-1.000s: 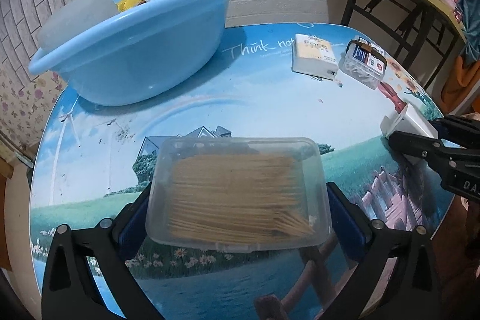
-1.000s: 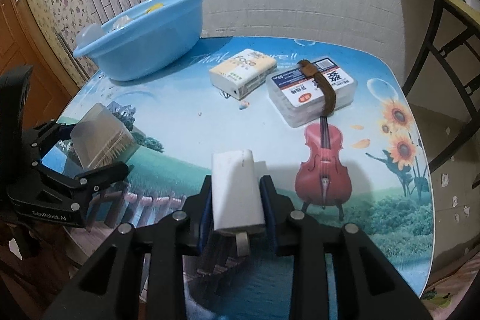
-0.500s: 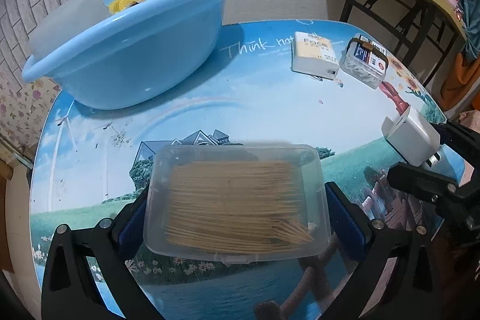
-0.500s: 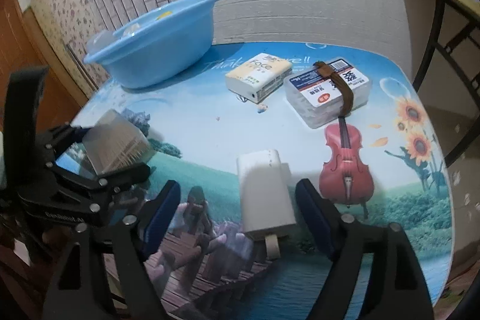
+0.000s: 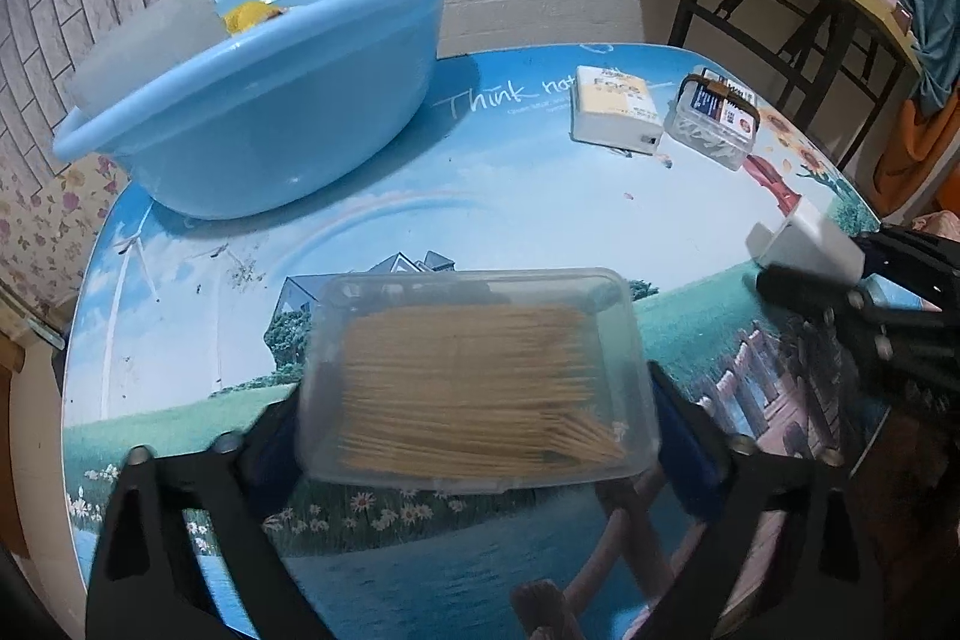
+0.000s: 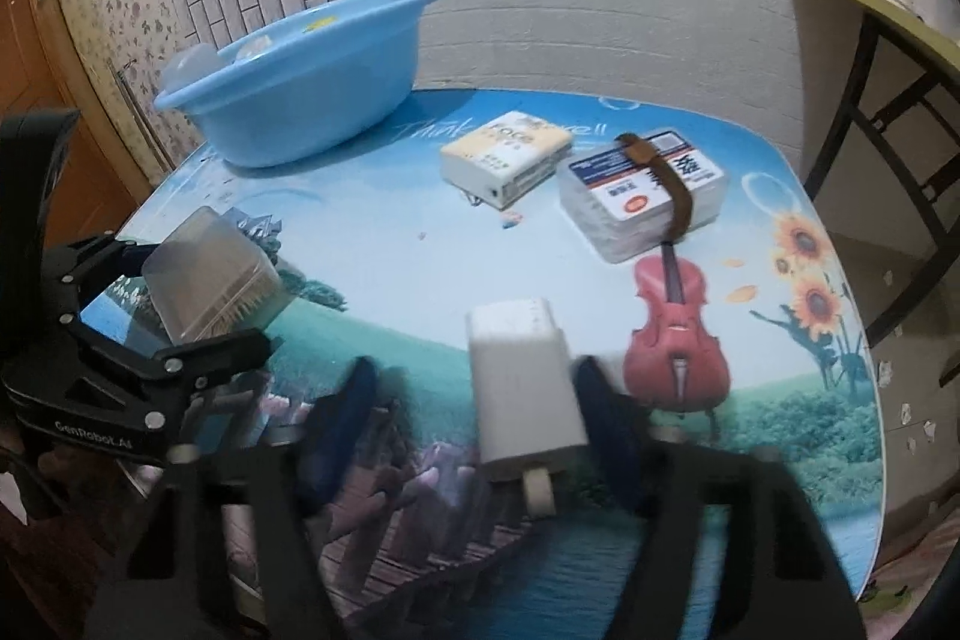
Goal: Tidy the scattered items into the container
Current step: 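Lift the toothpick box with the left gripper while the right gripper lifts the charger, then carry the box and charger over the basin and open both grippers, then grasp the 'Face' tissue pack with the left gripper while the right gripper grasps the strapped white box, then lift the tissue pack and strapped box and carry them toward the basin, then lower the tissue pack and strapped box into the basin and open both grippers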
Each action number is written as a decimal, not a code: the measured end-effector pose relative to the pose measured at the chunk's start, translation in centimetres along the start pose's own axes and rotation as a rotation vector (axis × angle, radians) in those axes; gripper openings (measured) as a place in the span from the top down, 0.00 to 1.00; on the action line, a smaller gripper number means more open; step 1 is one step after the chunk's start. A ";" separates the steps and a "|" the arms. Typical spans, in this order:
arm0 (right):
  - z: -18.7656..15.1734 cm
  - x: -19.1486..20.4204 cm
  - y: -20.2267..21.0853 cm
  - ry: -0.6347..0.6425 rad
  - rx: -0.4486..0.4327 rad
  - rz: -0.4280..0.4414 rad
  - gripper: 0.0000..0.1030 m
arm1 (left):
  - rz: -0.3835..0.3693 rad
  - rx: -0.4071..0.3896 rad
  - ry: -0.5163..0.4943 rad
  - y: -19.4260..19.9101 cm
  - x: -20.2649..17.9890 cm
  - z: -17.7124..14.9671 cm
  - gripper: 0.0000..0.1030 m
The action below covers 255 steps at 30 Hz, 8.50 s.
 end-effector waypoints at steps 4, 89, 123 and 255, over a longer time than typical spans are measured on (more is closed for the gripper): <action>0.1 -0.5 -0.1 -0.015 -0.004 -0.004 0.75 | -0.006 0.002 -0.008 -0.1 -0.1 0.0 0.11; 14.7 10.9 -2.6 0.067 -0.049 0.221 0.44 | 0.162 -0.185 0.208 5.6 15.6 10.7 0.06; 7.3 -6.8 1.5 -0.212 -0.064 -0.007 0.43 | -0.032 -0.207 -0.024 6.7 -1.8 11.7 0.06; 18.3 11.4 0.4 0.180 -0.134 0.180 0.20 | 0.144 -0.279 0.127 9.3 12.8 11.2 0.56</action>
Point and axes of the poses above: each gripper's, at about its wrist camera, not at the fingertips, and y roughly against the way its jaws point, x to its left, z to its top, the point moved 6 cm from there along -y, roughly the way its jaws point, and after that the axes turned 7 degrees about -y, right-handed, at the moved point
